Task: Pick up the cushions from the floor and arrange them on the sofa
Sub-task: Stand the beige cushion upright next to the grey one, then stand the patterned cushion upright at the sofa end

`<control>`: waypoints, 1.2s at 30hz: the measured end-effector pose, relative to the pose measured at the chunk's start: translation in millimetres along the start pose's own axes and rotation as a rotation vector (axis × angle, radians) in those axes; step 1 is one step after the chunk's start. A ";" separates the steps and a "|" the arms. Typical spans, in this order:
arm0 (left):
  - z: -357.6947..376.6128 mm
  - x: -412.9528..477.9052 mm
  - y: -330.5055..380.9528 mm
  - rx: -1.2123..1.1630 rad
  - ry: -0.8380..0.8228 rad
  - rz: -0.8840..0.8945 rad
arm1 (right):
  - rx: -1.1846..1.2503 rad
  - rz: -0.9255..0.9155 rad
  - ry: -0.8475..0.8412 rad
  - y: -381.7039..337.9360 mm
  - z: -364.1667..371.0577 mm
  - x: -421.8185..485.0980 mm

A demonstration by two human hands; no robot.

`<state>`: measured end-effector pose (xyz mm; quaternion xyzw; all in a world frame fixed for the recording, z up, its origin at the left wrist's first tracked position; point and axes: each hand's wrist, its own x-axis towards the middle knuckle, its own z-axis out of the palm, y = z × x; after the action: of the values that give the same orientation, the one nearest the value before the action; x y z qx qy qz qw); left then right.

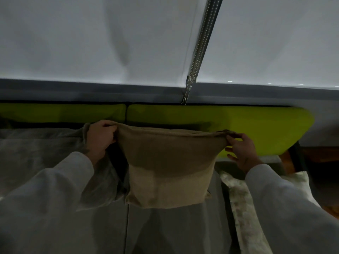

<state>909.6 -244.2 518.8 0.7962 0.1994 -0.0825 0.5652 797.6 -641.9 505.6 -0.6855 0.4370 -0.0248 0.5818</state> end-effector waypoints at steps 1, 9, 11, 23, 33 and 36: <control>-2.1 -3.0 5.5 0.128 0.026 0.080 | -0.012 -0.014 -0.012 -0.2 -2.2 -2.7; 47.5 -81.9 65.1 0.319 -0.015 0.484 | -0.131 -0.083 -0.099 -0.5 -80.6 -23.4; 85.3 -114.5 67.8 0.316 -0.081 0.542 | -0.137 -0.074 -0.106 13.5 -119.4 -23.8; 299.9 -269.3 -42.0 0.368 -0.443 0.127 | -0.312 0.089 -0.127 155.6 -353.5 57.5; 372.0 -332.8 -114.7 0.506 -0.516 -0.329 | -0.388 0.426 -0.375 221.4 -429.5 87.7; 378.0 -334.0 -125.5 0.498 -0.557 -0.365 | -0.319 0.448 -0.465 228.8 -427.6 92.6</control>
<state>590.7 -636.4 397.8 0.8075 0.1504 -0.4393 0.3638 492.2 -1018.4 411.8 -0.6423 0.4306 0.3284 0.5424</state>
